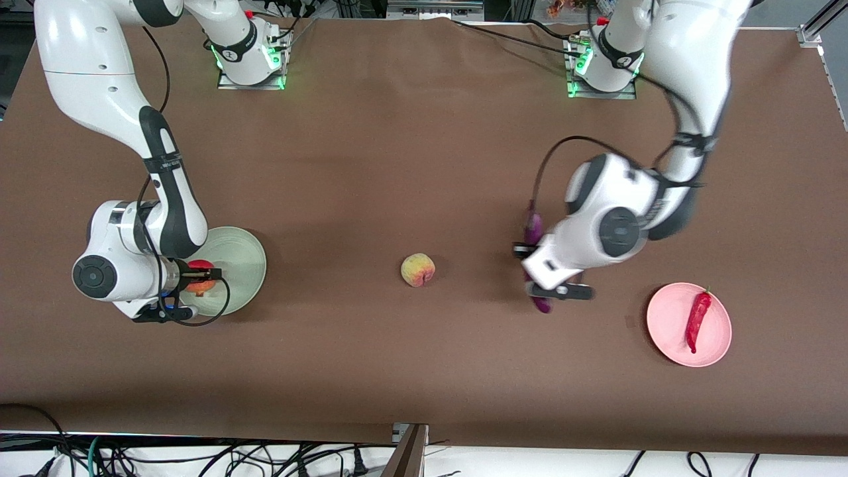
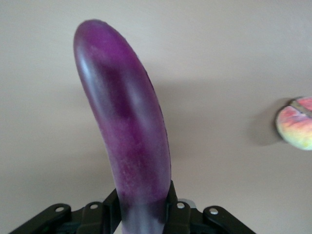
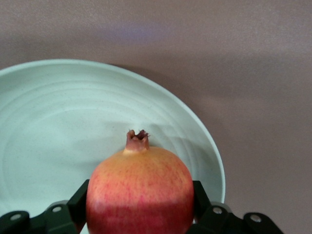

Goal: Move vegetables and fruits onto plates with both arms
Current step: 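Release the pomegranate on the green plate while the left gripper lowers the eggplant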

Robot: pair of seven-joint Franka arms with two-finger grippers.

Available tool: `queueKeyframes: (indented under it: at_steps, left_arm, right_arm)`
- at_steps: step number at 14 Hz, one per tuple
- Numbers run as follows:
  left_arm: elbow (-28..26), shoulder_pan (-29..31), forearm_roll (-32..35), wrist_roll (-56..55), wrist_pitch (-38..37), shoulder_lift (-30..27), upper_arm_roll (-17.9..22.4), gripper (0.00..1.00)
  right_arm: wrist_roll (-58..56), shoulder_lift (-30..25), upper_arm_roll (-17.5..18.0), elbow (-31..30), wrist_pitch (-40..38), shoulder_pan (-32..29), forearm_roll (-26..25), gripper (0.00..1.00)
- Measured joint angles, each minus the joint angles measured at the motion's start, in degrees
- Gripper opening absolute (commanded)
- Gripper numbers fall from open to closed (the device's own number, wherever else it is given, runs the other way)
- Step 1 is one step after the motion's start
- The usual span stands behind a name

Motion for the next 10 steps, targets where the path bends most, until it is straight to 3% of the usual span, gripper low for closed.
queueKeyframes:
  at_steps: [6,8,10]
  left_arm:
    - [3.36,18.30,1.31,22.51,-5.78,-2.21,0.54,0.16]
    - [3.27,21.84,1.95,30.01,-5.84,-1.56,0.63,0.17]
    - [2.93,23.49,7.29,34.19,-1.83,1.95,0.71,0.21]
  right_arm:
    - [0.03,-3.84,1.71,6.95,-5.23,1.85,0.01,0.99]
    - [1.20,-4.83,2.33,8.72,-5.86,4.40,0.12,0.99]
    - [6.74,-4.89,3.79,9.44,-5.72,7.29,0.15,0.99]
